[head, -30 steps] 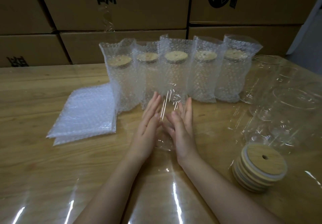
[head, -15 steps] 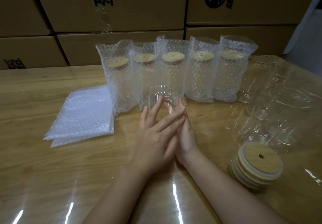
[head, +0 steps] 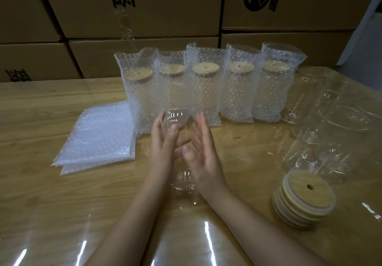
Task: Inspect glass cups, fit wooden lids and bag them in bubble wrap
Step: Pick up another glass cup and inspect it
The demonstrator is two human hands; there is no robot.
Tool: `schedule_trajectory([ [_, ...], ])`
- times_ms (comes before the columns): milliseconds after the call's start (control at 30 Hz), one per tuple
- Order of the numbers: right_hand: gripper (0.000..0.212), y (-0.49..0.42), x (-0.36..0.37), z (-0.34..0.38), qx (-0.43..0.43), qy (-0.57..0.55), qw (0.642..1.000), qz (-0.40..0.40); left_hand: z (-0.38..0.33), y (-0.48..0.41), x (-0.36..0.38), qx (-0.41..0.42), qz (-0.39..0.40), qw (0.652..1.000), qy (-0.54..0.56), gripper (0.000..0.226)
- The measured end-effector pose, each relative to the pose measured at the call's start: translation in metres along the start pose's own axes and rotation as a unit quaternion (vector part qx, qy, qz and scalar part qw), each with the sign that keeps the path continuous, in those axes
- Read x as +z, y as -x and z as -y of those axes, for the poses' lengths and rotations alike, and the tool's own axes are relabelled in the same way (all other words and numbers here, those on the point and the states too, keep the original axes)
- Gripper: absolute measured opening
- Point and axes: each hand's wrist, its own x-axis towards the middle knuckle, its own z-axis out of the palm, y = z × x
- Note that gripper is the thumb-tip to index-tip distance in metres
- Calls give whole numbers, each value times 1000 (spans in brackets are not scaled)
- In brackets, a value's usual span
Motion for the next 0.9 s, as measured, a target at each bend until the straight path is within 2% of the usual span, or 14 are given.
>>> schedule_trajectory([
  [67,62,1,1,2,-65,103,993,1,3,-3,-4,-42,-18,998,35,54],
  [167,51,6,7,2,-165,228,958,50,6,-6,-11,-93,-32,990,105,45],
  [267,40,10,11,3,-224,291,927,80,6,-6,-17,-119,-20,981,154,52],
  [333,40,9,11,3,-214,288,931,69,6,-6,-16,-110,-6,983,144,54],
  [400,42,8,11,5,-181,260,948,39,3,-8,-11,-90,9,990,107,52],
  [500,44,3,9,6,-169,221,960,-17,2,-7,-7,-80,29,995,57,84],
  [567,45,-1,6,4,-150,157,975,-34,5,-8,-8,-47,60,997,25,79],
  [633,46,-5,3,7,-81,23,996,-36,7,-7,-8,-21,79,997,-2,71],
  [733,45,-8,-2,8,-3,-119,991,-52,10,-2,-2,32,78,996,-30,82],
  [833,50,-14,-6,6,79,-171,981,-47,10,5,4,92,53,993,-60,73],
  [900,52,-18,-8,7,131,-209,968,-38,10,11,6,150,26,979,-132,70],
])
